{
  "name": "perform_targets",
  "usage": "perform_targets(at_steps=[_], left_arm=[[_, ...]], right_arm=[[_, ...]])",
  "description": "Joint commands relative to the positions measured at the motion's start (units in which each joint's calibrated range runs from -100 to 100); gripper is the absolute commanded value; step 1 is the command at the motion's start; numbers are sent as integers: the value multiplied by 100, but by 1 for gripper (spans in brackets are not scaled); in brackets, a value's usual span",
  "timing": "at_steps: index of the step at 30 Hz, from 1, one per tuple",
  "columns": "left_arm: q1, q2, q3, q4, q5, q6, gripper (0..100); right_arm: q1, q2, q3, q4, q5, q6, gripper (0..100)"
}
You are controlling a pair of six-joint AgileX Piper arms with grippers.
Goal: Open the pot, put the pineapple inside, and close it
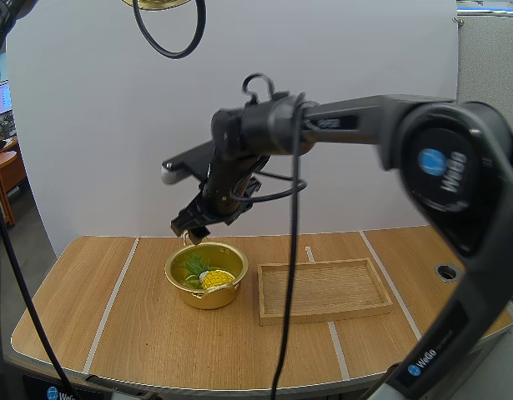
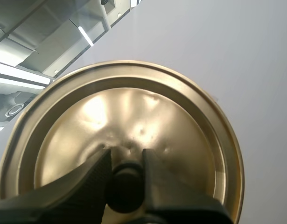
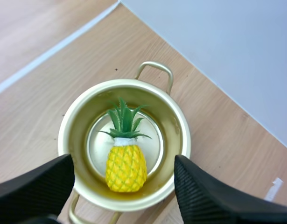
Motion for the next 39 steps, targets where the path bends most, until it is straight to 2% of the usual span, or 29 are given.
perform_targets(at_steps=[1, 11, 19, 25, 34, 39], left_arm=[[-13, -37, -54, 52, -129, -53, 0], [-13, -37, -54, 52, -129, -53, 0], [-13, -37, -54, 52, -129, -53, 0], [-13, -37, -54, 52, -129, -53, 0], [-13, -37, -54, 52, -129, -53, 0], [-13, -37, -54, 52, -129, -53, 0]], right_arm=[[-19, -1063, -47, -9, 853, 137, 100], [-19, -2533, 4, -291, 2193, 405, 100], [-43, -3945, 1309, -884, 2207, 823, 100], [-380, -5006, 2175, -947, 2225, 923, 100], [-774, -6441, 2967, -821, 3061, 923, 100], [-905, -6791, 3327, -648, 3088, 923, 100]])
